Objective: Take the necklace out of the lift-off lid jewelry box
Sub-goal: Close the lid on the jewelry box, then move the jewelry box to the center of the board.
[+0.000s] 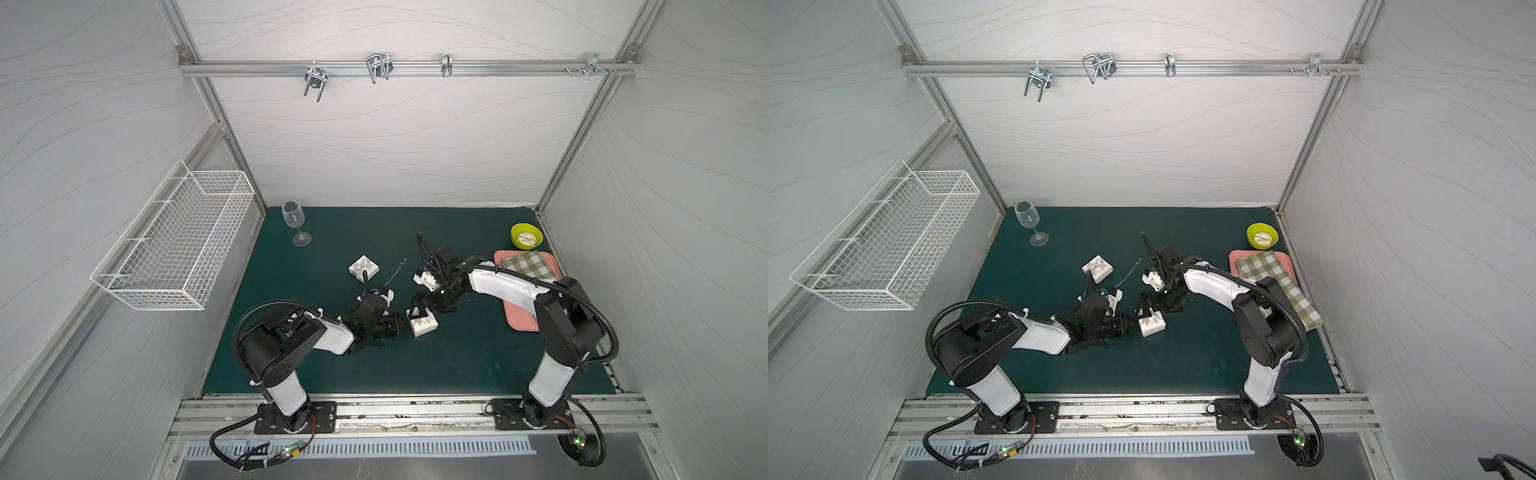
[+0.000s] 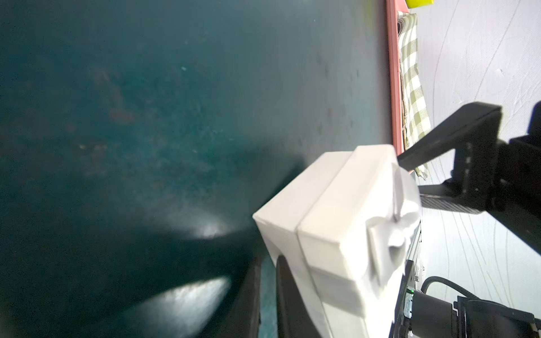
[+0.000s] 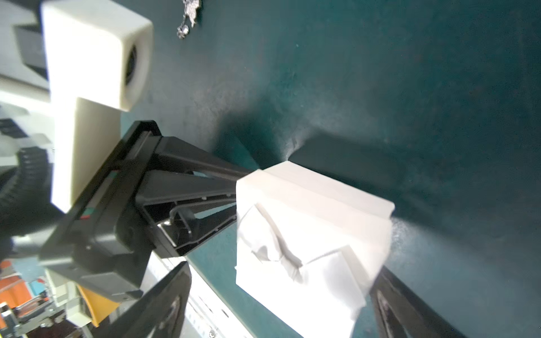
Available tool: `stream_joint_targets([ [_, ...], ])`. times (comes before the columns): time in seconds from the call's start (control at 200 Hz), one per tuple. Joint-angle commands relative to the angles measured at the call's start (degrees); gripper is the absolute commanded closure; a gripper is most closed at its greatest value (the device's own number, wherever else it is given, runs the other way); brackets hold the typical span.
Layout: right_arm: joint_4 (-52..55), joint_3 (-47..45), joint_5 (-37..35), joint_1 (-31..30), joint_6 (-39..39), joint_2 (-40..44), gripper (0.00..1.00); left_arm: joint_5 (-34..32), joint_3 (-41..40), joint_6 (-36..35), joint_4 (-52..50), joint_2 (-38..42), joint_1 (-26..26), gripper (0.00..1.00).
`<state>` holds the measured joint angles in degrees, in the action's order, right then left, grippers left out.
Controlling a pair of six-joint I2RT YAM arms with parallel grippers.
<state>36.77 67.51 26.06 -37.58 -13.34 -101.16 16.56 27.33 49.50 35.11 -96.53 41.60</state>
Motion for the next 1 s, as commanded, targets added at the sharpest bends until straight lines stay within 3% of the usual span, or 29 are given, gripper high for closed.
stream_joint_targets([
  [0.0,-0.84,-1.74,3.15,1.94,-0.19,1.69,0.08,-0.03,0.44,-0.19,0.95,-0.74,-0.48,0.86],
  [0.19,-3.43,-4.90,4.86,4.27,-1.29,1.44,0.19,0.23,0.70,-0.28,0.81,-1.06,-0.51,0.86],
  [0.49,-5.69,-6.07,4.79,3.20,-1.51,-0.75,0.33,0.83,1.40,-0.01,1.15,-2.05,-0.52,0.87],
  [0.995,-5.25,-3.51,0.68,-1.65,-2.81,-3.99,0.35,1.96,2.24,0.51,2.25,-4.42,-0.42,0.90],
])
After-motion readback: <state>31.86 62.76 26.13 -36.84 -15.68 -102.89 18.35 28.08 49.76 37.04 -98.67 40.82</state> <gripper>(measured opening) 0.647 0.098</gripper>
